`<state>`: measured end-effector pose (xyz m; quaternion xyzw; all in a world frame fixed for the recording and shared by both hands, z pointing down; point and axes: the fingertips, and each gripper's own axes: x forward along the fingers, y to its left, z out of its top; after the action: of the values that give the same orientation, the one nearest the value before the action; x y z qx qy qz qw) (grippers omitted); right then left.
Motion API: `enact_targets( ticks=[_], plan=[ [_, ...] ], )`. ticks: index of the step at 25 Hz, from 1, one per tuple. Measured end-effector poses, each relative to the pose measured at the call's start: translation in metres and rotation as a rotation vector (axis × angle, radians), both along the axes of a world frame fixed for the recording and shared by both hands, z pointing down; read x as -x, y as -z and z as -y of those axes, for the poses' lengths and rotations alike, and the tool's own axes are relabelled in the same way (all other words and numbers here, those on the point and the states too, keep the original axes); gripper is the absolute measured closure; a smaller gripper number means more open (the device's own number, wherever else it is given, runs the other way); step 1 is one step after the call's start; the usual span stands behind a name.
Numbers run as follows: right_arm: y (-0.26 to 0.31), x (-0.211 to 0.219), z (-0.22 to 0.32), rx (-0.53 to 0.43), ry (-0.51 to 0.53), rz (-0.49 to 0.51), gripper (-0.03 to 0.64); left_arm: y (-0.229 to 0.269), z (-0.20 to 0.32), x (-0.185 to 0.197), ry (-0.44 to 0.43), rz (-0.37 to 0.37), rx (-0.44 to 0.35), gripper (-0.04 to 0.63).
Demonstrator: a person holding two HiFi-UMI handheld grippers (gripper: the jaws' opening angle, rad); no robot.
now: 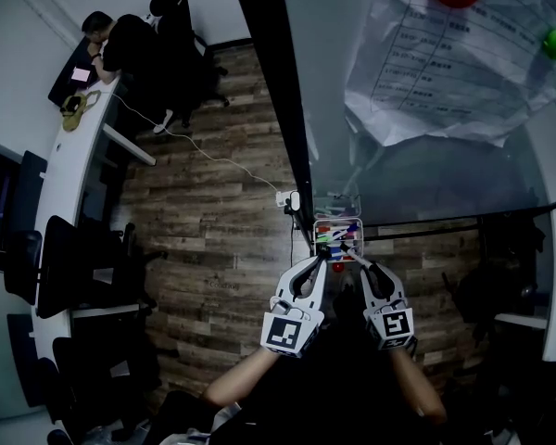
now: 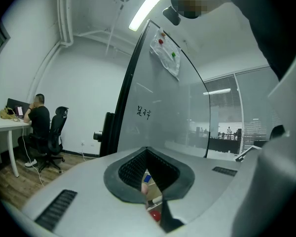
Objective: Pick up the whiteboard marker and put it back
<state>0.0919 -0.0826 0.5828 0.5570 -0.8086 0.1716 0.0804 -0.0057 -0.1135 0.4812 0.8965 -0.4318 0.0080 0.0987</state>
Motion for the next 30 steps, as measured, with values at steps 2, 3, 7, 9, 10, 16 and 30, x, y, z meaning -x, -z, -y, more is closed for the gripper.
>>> enact_targets(
  ticks=[2,3,7,9,10,16,30],
  plan=[
    [0.001,0.001,0.000,0.001,0.006,0.008,0.521,-0.002,-0.001,-0.001,-0.008,0.011,-0.007,0.588],
    [0.001,0.001,0.000,0.003,0.008,0.010,0.517,-0.002,-0.001,-0.001,-0.010,0.011,-0.007,0.588],
    [0.003,-0.001,-0.001,-0.005,0.005,0.007,0.512,0.001,-0.001,-0.001,-0.001,0.001,-0.001,0.588],
    [0.004,-0.003,-0.002,-0.010,0.000,0.009,0.511,0.000,-0.002,-0.002,0.000,-0.002,0.000,0.588],
    [0.004,-0.004,-0.002,-0.012,-0.003,0.008,0.511,0.000,-0.003,-0.002,0.000,-0.004,-0.001,0.588],
    [0.006,-0.010,-0.007,-0.014,-0.032,0.006,0.511,0.004,-0.005,-0.003,-0.003,0.006,-0.011,0.588],
    [0.013,-0.015,-0.030,-0.031,-0.087,0.026,0.598,0.015,-0.026,0.006,-0.004,-0.028,-0.049,0.588]
  ],
)
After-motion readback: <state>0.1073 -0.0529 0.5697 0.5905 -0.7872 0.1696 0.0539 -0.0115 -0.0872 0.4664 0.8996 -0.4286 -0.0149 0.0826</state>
